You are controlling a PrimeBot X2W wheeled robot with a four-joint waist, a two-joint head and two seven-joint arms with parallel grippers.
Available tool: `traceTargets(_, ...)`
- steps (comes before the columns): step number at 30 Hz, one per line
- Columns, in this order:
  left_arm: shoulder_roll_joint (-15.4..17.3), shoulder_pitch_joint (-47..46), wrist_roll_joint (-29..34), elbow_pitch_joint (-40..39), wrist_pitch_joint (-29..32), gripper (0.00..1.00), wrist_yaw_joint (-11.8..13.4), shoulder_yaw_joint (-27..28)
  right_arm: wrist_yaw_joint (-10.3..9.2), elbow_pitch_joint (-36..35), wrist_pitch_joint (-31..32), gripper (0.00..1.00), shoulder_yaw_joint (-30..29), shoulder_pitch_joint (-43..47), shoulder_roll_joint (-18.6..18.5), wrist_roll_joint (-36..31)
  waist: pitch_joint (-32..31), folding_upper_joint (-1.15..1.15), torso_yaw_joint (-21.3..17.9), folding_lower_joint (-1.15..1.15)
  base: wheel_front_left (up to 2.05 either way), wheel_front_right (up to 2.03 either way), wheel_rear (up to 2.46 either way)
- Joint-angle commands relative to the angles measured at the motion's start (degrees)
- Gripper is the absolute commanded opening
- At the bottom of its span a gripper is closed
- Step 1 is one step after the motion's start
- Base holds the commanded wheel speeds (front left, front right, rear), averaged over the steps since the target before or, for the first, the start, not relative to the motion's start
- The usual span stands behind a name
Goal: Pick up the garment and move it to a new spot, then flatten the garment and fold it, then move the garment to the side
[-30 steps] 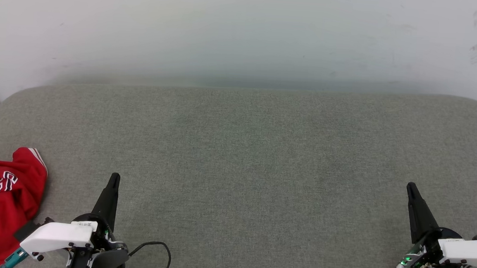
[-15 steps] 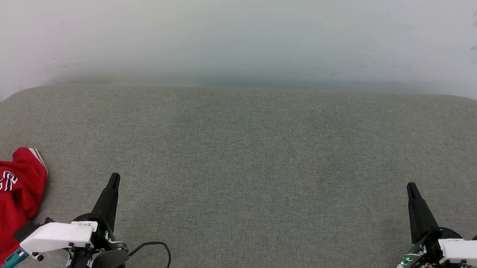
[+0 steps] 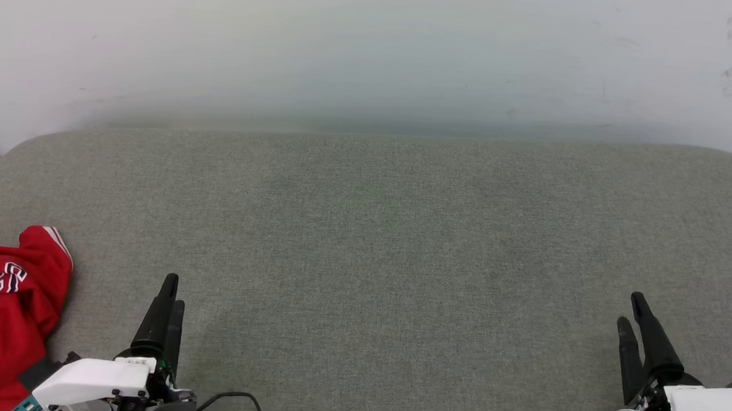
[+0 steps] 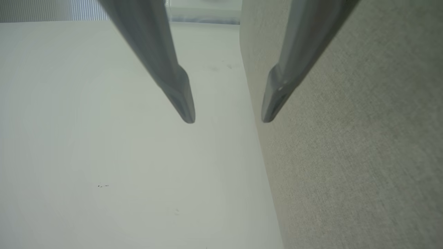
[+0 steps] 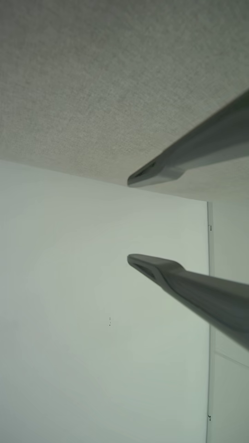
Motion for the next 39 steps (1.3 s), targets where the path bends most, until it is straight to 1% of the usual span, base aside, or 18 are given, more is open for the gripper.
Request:
traceTargets(1, 0.2, -1.0, 3.0, -1.8, -0.8, 1.0, 0.1, 0.5, 0.08, -1.7, -0.8, 1.0, -0.3, -0.9, -0.1, -2.2, 0.0, 0.0, 0.0, 0.0, 0.0, 0.0, 0.0)
traceTargets(6, 0.2, -1.3, 8.5, -4.1, -2.1, 1.0, 1.5, 0.8, 0.09, -3.6, -2.1, 1.0, -0.5, -0.7, -0.1, -8.6, 0.1, 0.0, 0.1, 0.0, 0.0, 0.0, 0.0)
traceTargets(13, 0.2, -1.1, 18.3, -7.2, -3.9, 1.0, 3.9, -0.1, 0.09, -6.6, -3.8, 1.0, 0.2, -0.3, -0.1, -18.2, 0.3, 0.0, 0.1, 0.0, 0.0, 0.0, 0.0)
traceTargets(19, 0.2, -0.7, 25.9, -8.8, -5.3, 1.0, 6.0, -1.2, 0.1, -9.0, -5.2, 1.0, 1.3, 0.1, -0.1, -26.4, 0.5, 0.0, 0.1, 0.0, 0.0, 0.0, 0.0)
traceTargets(26, 0.2, -0.4, 34.7, -9.8, -6.8, 1.0, 7.9, -2.4, 0.1, -10.9, -6.7, 1.0, 2.4, 0.5, -0.1, -35.2, 0.7, 0.0, 0.2, 0.0, 0.0, 0.0, 0.0)
traceTargets(33, 0.8, 0.0, 41.7, -10.1, -8.2, 1.0, 9.6, -4.1, 0.1, -11.3, -8.1, 1.0, 3.2, 1.3, 0.0, -42.8, 0.9, 0.0, 0.2, 0.0, 0.0, 0.0, 0.0)
traceTargets(39, 1.3, 0.3, 46.2, -10.6, -9.3, 1.0, 10.4, -5.4, 0.11, -11.4, -9.3, 1.0, 3.5, 1.8, 0.0, -47.8, 1.0, 0.0, 0.2, 0.0, 0.0, 0.0, 0.0)
